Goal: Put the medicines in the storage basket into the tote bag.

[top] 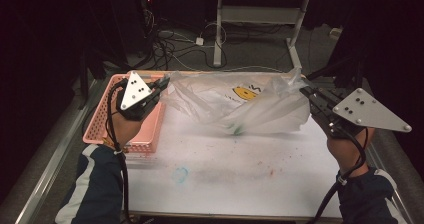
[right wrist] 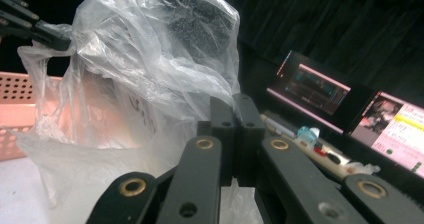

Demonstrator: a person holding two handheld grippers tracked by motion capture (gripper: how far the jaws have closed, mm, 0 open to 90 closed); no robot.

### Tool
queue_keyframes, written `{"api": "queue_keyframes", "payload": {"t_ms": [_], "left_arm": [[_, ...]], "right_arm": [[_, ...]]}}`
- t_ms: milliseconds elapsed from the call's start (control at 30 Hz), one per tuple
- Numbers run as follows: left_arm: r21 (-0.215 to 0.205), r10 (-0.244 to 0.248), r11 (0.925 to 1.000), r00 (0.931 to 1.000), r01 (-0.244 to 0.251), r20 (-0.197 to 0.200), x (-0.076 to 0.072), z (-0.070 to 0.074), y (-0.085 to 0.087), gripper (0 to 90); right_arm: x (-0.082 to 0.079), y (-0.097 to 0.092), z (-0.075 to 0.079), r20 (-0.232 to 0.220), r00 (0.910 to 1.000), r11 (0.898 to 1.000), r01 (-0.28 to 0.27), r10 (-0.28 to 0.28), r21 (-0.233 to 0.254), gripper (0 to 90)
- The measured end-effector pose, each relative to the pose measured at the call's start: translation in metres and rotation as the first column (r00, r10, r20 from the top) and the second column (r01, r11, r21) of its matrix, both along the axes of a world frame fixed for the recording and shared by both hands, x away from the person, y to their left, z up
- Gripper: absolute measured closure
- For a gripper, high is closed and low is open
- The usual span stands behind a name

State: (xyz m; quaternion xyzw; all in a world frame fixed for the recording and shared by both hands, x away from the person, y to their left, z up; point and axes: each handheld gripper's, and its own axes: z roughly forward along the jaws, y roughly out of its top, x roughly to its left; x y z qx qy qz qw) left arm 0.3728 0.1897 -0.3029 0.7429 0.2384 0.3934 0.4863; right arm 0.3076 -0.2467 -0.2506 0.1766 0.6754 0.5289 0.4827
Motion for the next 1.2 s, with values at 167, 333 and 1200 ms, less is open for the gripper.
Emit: {"api": "queue_keyframes", "payload": {"t_ms": [167,333,1200], "left_arm": [[-0.067,-0.004,0.9977,0.9999,0.005,0.014,0.004,0.009,-0.002,86.9],[-0.122,-0.025,0.9922,0.9995,0.027,0.018,0.016,0.009,-0.016,86.8],[-0.114,-0.023,0.9930,0.9986,0.029,0.047,0.101,0.027,-0.101,86.6]], "right_arm": [[0.005,0.001,0.007,0.008,1.0000,1.000,0.005,-0.005,0.024,90.0],[0.023,-0.001,0.003,-0.018,0.9992,0.998,0.037,-0.036,0.055,90.0],[0.109,-0.018,0.024,-0.102,0.9709,0.971,0.225,-0.216,0.085,90.0]]}}
